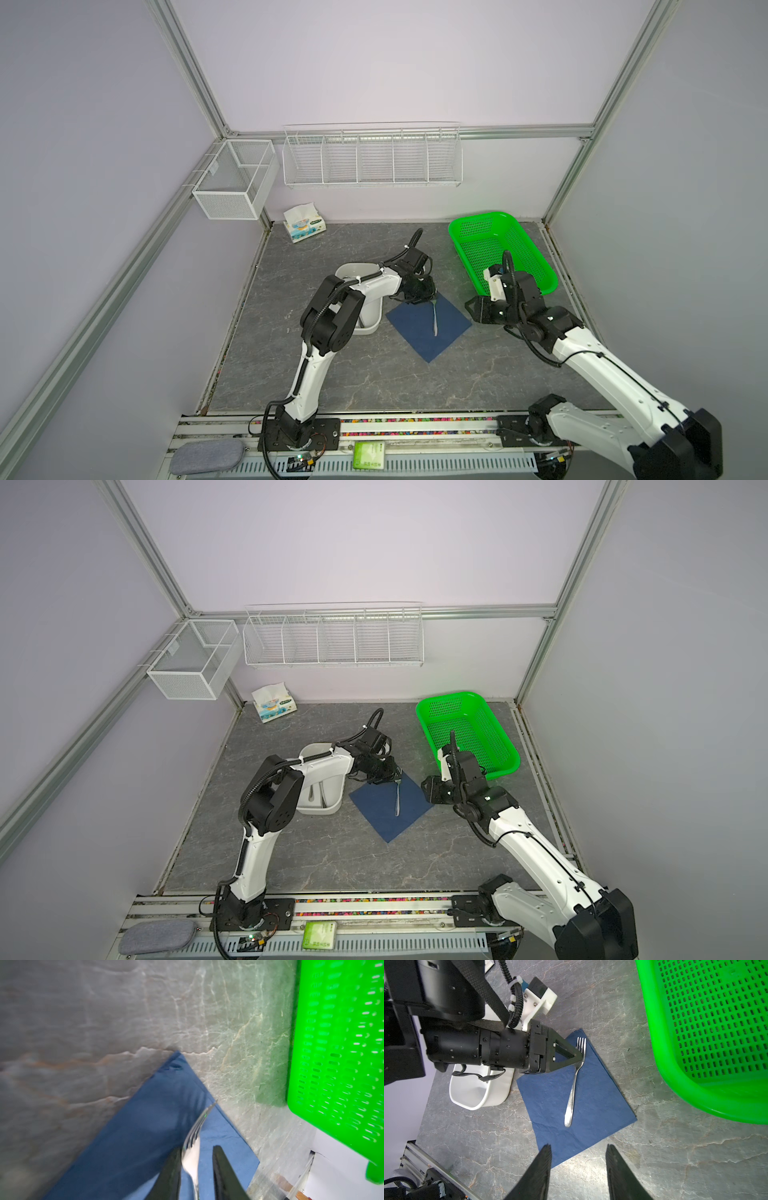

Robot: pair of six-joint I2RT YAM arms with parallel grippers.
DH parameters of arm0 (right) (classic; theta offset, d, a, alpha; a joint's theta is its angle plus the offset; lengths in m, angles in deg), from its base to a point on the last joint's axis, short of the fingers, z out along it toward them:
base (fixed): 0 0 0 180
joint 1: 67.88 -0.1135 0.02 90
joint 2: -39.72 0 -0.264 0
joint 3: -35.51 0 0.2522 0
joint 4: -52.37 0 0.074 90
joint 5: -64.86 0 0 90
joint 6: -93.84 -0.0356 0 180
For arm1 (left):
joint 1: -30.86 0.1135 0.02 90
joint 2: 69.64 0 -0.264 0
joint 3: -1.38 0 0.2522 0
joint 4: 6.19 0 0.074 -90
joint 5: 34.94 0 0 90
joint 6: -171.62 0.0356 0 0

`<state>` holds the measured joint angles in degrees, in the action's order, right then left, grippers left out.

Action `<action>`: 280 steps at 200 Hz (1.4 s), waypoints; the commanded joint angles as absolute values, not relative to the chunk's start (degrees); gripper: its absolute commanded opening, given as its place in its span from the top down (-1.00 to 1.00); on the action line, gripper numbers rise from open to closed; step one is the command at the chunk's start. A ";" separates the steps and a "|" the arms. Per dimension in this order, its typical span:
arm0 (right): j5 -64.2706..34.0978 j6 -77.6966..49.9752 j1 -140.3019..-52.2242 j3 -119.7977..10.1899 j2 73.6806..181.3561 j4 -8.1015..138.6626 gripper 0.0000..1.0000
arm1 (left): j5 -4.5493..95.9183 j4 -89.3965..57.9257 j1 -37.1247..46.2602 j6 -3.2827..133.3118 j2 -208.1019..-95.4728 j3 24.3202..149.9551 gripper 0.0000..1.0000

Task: Place the utensils on the paper napkin and roll it up
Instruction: 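Open the left gripper and move it over the knife in the tray, then lower the left gripper and grasp the silver knife handle in the tray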

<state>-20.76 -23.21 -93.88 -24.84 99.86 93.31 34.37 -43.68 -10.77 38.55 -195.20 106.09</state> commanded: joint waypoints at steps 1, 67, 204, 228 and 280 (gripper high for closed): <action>-20.00 -23.94 -93.72 -23.95 100.36 92.54 0.08 | 38.21 -46.93 -10.69 39.52 -191.72 106.46 0.41; -17.01 -23.11 -93.72 -23.35 99.04 88.79 -0.01 | 45.13 -49.86 -11.42 44.03 -183.03 105.15 0.43; -15.38 -15.46 -101.80 -31.35 104.62 89.57 -0.51 | 67.92 -68.88 -1.92 47.75 -168.78 95.53 0.55; -15.68 -14.13 -102.83 -32.72 105.78 90.57 -0.55 | 64.12 -67.73 1.45 48.35 -166.94 91.40 0.53; -16.55 -15.81 -103.32 -33.27 107.54 89.36 -0.64 | 59.39 -71.72 5.33 51.81 -173.12 92.12 0.43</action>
<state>-15.29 -15.89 -102.97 -32.20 106.57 88.98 62.21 -68.01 4.68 49.02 -169.45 91.01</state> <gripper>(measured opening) 0.819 0.284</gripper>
